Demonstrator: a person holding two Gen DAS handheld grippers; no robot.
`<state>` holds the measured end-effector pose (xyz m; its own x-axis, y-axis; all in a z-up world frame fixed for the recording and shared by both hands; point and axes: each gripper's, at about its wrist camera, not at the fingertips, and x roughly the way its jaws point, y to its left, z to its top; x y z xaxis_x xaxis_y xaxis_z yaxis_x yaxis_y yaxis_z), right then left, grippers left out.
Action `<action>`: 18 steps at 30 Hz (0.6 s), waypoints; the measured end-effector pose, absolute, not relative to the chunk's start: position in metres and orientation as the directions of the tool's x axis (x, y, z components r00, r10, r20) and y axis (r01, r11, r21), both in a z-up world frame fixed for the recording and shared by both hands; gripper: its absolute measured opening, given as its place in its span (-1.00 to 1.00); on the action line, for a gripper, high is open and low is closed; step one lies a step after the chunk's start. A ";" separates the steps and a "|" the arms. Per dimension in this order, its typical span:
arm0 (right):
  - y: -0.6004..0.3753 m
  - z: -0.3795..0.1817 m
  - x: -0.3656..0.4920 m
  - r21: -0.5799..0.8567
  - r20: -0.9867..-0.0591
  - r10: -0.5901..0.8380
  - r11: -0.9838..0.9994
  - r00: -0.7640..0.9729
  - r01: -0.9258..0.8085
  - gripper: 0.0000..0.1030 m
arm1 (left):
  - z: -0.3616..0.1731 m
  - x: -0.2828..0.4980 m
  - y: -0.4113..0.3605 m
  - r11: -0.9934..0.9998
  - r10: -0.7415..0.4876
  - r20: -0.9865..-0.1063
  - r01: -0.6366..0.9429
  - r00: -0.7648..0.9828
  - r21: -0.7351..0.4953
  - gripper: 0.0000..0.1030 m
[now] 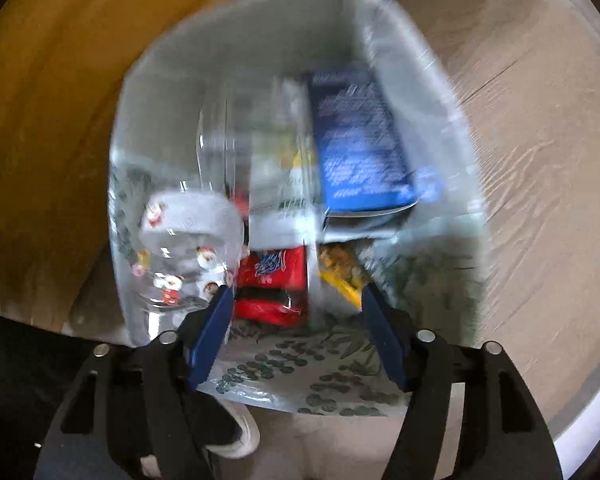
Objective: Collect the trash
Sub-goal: 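Move both tools back over the bed toward the cap and lid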
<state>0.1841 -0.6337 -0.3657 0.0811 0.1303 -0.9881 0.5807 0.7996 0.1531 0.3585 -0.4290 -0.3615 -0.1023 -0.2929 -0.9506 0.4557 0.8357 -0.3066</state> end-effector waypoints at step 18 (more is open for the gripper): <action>-0.596 -0.124 0.177 0.000 -0.926 -0.198 0.851 0.321 0.525 0.25 | -0.220 0.326 -0.391 0.614 -0.623 -0.782 0.632 0.021 -0.472 0.69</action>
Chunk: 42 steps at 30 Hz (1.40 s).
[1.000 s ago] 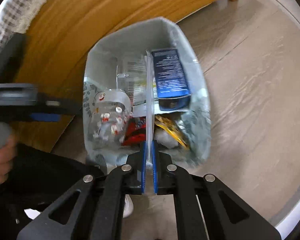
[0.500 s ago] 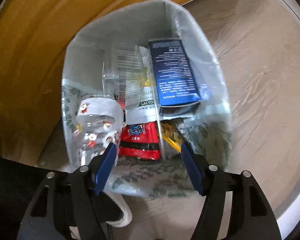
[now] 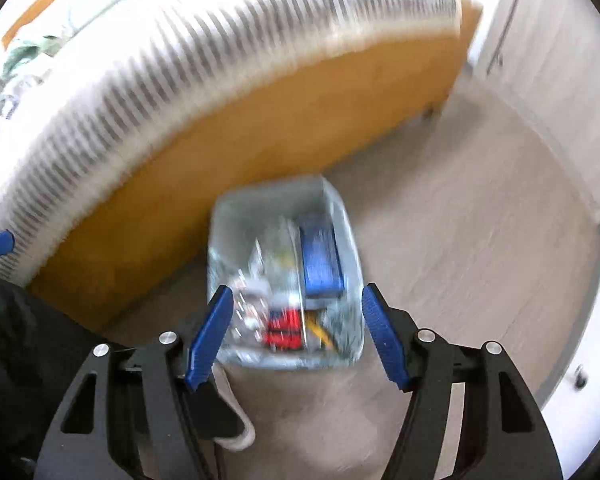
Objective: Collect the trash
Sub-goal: 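Move both tools back over the bed toward the cap and lid, then grasp the blue bottle cap with the right tool while the left tool grasps the clear lid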
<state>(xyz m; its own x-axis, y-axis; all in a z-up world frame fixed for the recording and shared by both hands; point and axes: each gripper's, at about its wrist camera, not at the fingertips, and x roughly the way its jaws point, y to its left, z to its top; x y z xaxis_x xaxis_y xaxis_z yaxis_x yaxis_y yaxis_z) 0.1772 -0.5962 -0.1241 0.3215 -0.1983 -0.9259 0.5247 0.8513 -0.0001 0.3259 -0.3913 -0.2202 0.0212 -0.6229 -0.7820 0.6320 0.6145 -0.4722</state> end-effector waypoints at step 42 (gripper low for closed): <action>-0.305 -0.039 0.661 0.134 -0.763 0.212 0.976 0.611 -0.171 0.38 | -0.186 0.756 -0.010 0.797 -0.544 -0.574 0.164 0.612 -0.581 -0.96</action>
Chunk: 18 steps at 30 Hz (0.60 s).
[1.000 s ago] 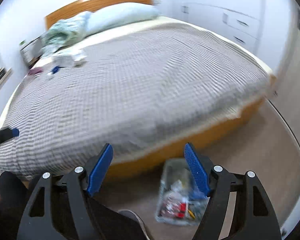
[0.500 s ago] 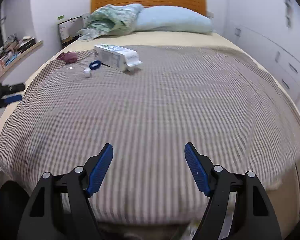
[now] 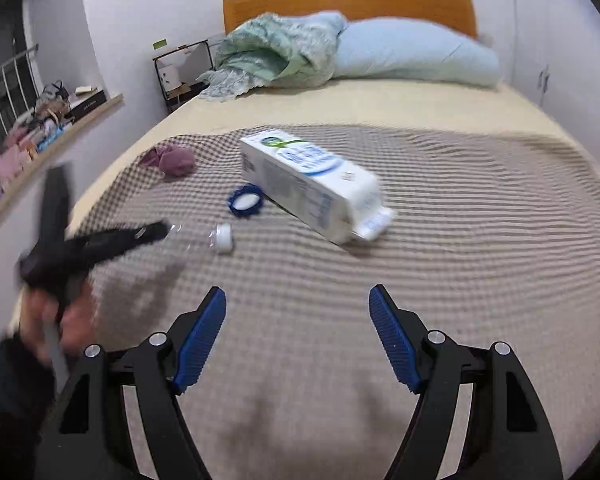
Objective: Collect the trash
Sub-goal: 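Grasp the blue bottle cap with the right tool while the left tool grasps the clear lid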
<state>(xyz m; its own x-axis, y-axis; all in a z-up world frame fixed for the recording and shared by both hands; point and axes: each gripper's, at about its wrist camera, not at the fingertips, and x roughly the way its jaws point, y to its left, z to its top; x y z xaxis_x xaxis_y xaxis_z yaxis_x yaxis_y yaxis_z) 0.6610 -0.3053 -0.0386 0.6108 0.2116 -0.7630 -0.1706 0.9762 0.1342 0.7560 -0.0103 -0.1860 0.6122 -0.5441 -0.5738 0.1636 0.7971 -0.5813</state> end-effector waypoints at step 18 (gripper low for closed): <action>-0.176 -0.116 0.788 0.004 -0.846 0.096 0.985 0.524 -0.175 -0.31 | -0.101 0.634 0.117 0.892 -0.301 -0.522 0.042 0.798 -0.451 -1.00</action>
